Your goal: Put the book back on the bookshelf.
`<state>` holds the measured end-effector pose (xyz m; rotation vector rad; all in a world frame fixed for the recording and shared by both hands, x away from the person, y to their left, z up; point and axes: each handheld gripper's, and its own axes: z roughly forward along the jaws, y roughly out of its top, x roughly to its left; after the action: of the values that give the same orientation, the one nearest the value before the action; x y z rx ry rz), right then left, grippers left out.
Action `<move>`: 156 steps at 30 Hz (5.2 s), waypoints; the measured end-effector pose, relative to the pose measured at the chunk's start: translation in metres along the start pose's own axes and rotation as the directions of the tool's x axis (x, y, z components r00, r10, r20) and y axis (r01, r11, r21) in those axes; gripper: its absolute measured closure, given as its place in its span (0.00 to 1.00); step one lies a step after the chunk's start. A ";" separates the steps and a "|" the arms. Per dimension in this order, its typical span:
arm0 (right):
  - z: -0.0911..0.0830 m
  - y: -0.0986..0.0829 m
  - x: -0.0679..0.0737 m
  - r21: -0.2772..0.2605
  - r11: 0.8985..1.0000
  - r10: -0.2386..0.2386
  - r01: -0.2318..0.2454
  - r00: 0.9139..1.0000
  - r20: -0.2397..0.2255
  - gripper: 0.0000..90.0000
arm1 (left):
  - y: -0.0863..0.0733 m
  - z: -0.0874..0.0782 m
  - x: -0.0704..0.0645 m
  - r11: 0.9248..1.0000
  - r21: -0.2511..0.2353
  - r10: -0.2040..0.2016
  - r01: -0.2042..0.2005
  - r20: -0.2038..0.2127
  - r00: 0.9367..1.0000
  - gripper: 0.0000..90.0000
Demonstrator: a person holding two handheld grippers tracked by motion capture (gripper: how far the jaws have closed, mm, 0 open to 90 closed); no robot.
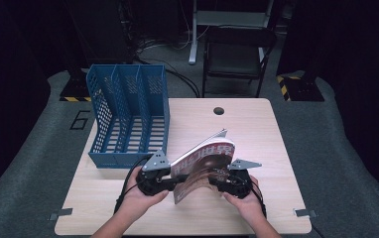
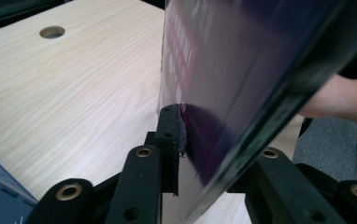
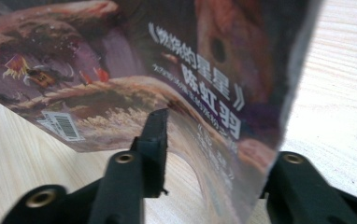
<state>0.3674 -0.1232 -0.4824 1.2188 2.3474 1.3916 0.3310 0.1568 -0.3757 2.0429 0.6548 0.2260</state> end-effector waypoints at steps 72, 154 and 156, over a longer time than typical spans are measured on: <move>-0.025 -0.004 -0.018 -0.044 0.998 0.053 -0.053 0.999 -0.011 0.62 | 0.109 0.009 0.003 0.976 0.202 0.081 -0.078 -0.007 0.997 0.69; -0.019 -0.003 -0.025 -0.066 0.993 0.100 -0.101 0.995 -0.017 0.60 | 0.127 0.029 0.003 0.930 0.361 0.090 -0.067 -0.047 0.995 0.93; -0.019 -0.003 -0.025 -0.064 0.993 0.097 -0.098 0.995 -0.030 0.61 | 0.127 0.028 0.005 0.933 0.355 0.081 -0.060 -0.044 0.996 0.93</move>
<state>0.3726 -0.1538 -0.4810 1.3212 2.2684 1.5107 0.3921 0.0864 -0.2854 2.4163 0.6970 0.2217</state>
